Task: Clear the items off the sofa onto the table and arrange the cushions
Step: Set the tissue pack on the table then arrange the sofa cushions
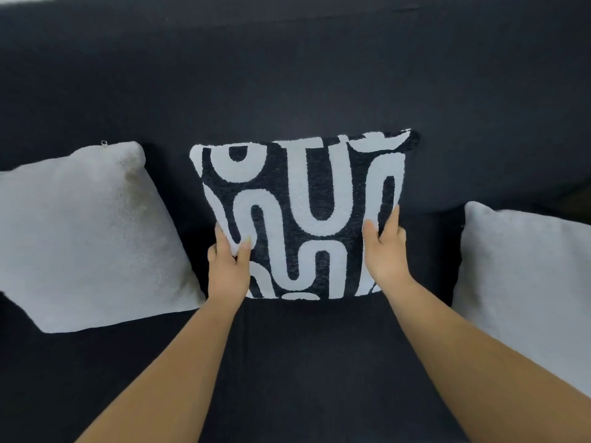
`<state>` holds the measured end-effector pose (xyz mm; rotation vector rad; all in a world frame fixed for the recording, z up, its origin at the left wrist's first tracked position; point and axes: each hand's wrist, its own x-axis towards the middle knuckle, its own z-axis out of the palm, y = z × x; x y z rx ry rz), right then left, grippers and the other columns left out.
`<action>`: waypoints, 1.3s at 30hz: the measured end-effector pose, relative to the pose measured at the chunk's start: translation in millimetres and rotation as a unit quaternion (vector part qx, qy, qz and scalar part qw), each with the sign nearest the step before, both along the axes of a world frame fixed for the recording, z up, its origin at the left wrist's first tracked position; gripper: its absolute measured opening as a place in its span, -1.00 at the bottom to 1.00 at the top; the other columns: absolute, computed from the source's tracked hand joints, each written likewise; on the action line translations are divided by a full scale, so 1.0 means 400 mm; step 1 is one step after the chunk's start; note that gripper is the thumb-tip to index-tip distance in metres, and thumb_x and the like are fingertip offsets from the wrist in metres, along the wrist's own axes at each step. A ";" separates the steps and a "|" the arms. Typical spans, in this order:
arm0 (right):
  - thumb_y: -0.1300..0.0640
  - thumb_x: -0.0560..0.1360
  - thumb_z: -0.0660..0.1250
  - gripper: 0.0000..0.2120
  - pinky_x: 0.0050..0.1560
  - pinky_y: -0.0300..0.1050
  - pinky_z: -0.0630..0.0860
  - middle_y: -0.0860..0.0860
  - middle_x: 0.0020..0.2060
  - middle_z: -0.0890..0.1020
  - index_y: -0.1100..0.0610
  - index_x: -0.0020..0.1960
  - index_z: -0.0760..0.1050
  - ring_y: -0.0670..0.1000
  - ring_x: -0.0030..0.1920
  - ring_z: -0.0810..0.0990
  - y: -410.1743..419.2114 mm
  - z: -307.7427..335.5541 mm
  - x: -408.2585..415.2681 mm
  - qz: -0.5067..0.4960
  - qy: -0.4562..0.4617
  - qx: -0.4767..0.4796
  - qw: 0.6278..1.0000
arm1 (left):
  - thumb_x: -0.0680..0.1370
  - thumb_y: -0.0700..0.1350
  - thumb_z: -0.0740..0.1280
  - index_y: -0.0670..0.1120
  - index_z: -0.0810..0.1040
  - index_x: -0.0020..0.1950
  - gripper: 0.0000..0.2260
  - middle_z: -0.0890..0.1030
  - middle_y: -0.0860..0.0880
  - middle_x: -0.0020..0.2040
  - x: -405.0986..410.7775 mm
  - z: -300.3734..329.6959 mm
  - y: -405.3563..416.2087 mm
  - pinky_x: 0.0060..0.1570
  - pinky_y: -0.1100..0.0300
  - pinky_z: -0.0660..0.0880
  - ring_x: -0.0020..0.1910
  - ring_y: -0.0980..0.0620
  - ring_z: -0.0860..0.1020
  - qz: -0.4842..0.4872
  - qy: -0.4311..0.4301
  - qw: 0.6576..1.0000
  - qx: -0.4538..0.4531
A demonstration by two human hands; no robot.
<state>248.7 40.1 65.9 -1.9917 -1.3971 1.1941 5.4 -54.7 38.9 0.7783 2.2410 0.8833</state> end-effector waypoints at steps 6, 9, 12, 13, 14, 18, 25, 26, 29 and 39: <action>-0.12 0.58 0.16 -0.74 -0.15 0.11 0.57 -0.05 -0.26 0.57 0.04 -0.11 0.46 0.02 -0.21 0.56 -0.078 -0.022 -0.050 0.122 -0.116 0.131 0.977 | 0.61 0.18 0.23 -0.01 0.51 -0.06 -0.72 0.58 0.07 -0.17 0.078 0.030 0.002 -0.18 0.12 0.44 -0.16 0.03 0.55 -0.292 0.170 0.941 -0.026; 0.01 0.55 0.29 -0.74 0.10 -0.10 0.41 -0.04 0.04 0.48 -0.01 0.22 0.48 0.05 0.17 0.45 -0.044 -0.058 -0.091 0.174 -0.067 0.041 0.982 | 0.60 0.19 0.26 0.04 0.42 0.42 -0.56 0.46 0.05 0.32 0.062 0.006 0.067 0.23 0.16 0.36 0.33 0.03 0.40 -0.379 0.050 0.919 -0.100; 0.11 0.54 0.31 -0.70 0.07 -0.16 0.35 -0.02 0.07 0.43 0.03 0.27 0.47 0.09 0.20 0.44 -0.024 -0.082 -0.112 0.139 -0.041 0.026 0.989 | 0.56 0.23 0.27 0.07 0.37 0.47 -0.49 0.40 0.05 0.41 0.067 0.004 0.097 0.22 0.14 0.36 0.42 0.00 0.34 -0.366 0.034 0.920 -0.138; 0.11 0.54 0.31 -0.72 0.07 -0.15 0.38 -0.02 0.06 0.43 0.04 0.25 0.48 0.09 0.20 0.45 -0.026 -0.082 -0.112 0.129 -0.039 0.034 0.990 | 0.55 0.25 0.27 0.07 0.40 0.44 -0.49 0.42 0.04 0.39 0.076 0.007 0.100 0.17 0.13 0.40 0.38 0.00 0.38 -0.359 0.058 0.921 -0.138; 0.08 0.54 0.31 -0.74 0.07 -0.14 0.40 -0.02 0.05 0.45 0.04 0.23 0.49 0.09 0.20 0.46 -0.031 -0.077 -0.110 0.125 -0.038 0.041 0.991 | 0.53 0.27 0.26 0.07 0.44 0.40 -0.50 0.46 0.04 0.36 0.088 0.019 0.099 0.12 0.10 0.45 0.32 0.01 0.43 -0.356 0.086 0.920 -0.142; -0.06 0.50 0.30 -0.69 0.15 -0.02 0.50 -0.01 0.07 0.57 0.00 0.21 0.49 0.04 0.16 0.51 -0.056 -0.044 -0.069 0.111 0.002 0.076 0.991 | 0.53 0.30 0.22 0.04 0.50 0.32 -0.52 0.58 0.06 0.18 0.160 0.065 0.097 -0.03 0.06 0.55 0.08 0.03 0.57 -0.401 0.137 0.890 -0.172; -0.04 0.51 0.35 -0.52 0.22 -0.12 0.41 -0.05 0.17 0.50 -0.03 0.41 0.41 -0.01 0.28 0.44 -0.040 0.001 0.164 0.069 -0.002 0.113 0.991 | 0.55 0.25 0.25 0.07 0.50 0.26 -0.62 0.59 0.13 -0.05 0.403 0.112 0.148 -0.08 0.02 0.62 -0.12 0.07 0.62 -0.409 0.011 0.902 -0.135; -0.04 0.51 0.35 -0.51 0.23 -0.12 0.41 -0.05 0.20 0.50 -0.04 0.42 0.40 -0.02 0.30 0.44 -0.029 0.003 0.211 0.060 -0.005 0.111 0.992 | 0.57 0.24 0.24 0.07 0.51 0.22 -0.66 0.59 0.12 -0.09 0.446 0.115 0.158 -0.11 0.04 0.61 -0.14 0.06 0.61 -0.406 -0.007 0.905 -0.126; -0.06 0.52 0.36 -0.49 0.30 -0.08 0.40 -0.02 0.29 0.49 -0.03 0.43 0.38 -0.05 0.34 0.43 0.003 0.013 0.361 0.034 -0.020 0.114 0.993 | 0.64 0.24 0.16 0.07 0.53 0.21 -0.67 0.63 0.02 -0.14 0.577 0.114 0.185 -0.16 0.09 0.56 -0.15 -0.04 0.63 -0.404 -0.050 0.906 -0.114; -0.05 0.54 0.33 -0.49 0.31 -0.07 0.37 0.06 0.39 0.43 0.04 0.45 0.35 0.07 0.39 0.41 0.061 0.040 0.968 -0.073 -0.125 0.093 0.985 | 0.65 0.22 0.16 0.04 0.45 0.35 -0.62 0.55 0.08 0.06 0.989 -0.014 0.268 0.09 0.08 0.55 0.02 0.06 0.56 -0.283 -0.151 0.936 -0.144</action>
